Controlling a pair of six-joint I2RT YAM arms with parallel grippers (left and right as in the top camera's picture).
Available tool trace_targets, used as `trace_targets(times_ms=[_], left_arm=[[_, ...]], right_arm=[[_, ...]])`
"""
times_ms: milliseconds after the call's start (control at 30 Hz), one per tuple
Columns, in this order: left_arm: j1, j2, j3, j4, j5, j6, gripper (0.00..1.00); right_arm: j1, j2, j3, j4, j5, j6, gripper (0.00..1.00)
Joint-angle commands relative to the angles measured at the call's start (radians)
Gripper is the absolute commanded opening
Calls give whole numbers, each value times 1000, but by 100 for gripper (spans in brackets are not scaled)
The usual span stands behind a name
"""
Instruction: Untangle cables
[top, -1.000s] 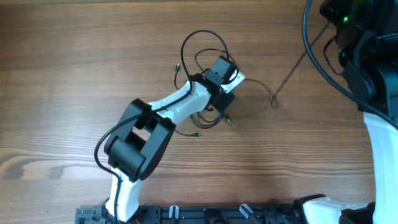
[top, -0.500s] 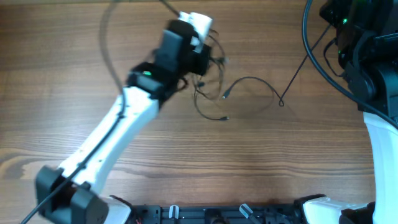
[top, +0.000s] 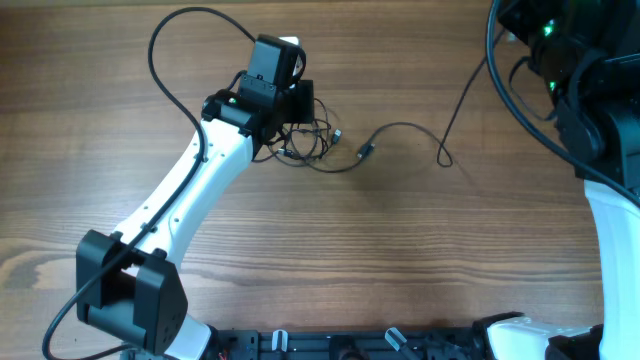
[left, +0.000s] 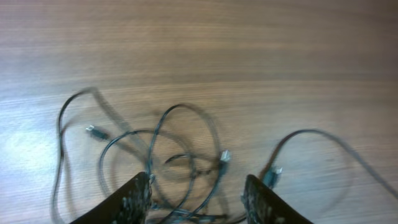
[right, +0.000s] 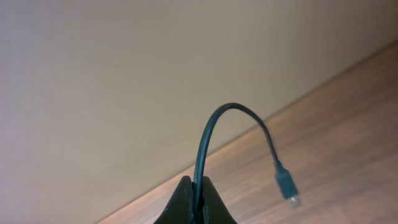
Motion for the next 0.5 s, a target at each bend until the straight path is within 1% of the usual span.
trace_targets(times_ms=[0,33,67,100,167,200,233,267,433,467], left_arm=[[3,-73,-2,90,274,8,56],[1,-101,-2,208,544,7,57],[-6,-103,-2,283,681,6,57],[-23,-103,-3,367,800,6,62],[-72,-103,-3,429,819,27,66],[-104,-103,-3,430,819,94,69],[-137,-103,-3,430,818,157,74],[-156,-103,-3,439,808,179,76],[-174,-103,-3,464,790,190,74],[-174,-103,-3,472,789,190,71]], right_arm=[[-2,8,6,58,-182,4,4],[-2,8,6,100,-283,7,4],[-2,11,6,115,-329,7,4],[-2,17,6,131,-373,19,4],[-2,26,6,133,-382,84,4],[-2,31,6,138,-383,95,4],[-2,34,6,138,-391,116,4],[-2,39,6,141,-412,119,4],[-2,40,6,141,-430,138,4],[-2,41,6,153,-457,138,4]])
